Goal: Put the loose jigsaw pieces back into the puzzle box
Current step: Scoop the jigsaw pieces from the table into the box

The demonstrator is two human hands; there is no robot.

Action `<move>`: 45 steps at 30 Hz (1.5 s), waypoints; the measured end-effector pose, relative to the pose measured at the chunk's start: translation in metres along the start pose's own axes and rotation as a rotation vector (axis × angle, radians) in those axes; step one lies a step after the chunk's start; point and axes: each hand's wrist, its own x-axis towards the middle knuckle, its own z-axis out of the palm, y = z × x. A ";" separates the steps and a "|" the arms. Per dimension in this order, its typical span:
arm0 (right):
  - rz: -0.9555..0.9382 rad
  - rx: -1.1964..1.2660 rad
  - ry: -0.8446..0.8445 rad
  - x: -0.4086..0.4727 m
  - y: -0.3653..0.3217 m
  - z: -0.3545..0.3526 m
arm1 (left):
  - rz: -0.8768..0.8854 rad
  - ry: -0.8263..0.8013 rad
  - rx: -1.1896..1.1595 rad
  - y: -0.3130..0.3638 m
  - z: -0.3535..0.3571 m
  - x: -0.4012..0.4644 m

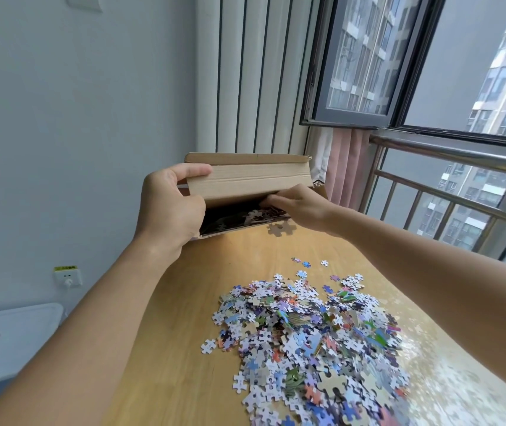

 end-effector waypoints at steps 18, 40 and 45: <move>-0.320 -0.410 0.104 -0.017 0.023 -0.014 | 0.035 0.029 -0.010 -0.012 -0.004 -0.004; -0.604 -0.709 0.498 -0.007 -0.030 -0.055 | 0.142 0.115 0.033 0.030 -0.032 0.077; -0.580 -0.798 0.306 -0.017 -0.018 -0.044 | 0.231 0.053 0.385 0.008 -0.026 0.056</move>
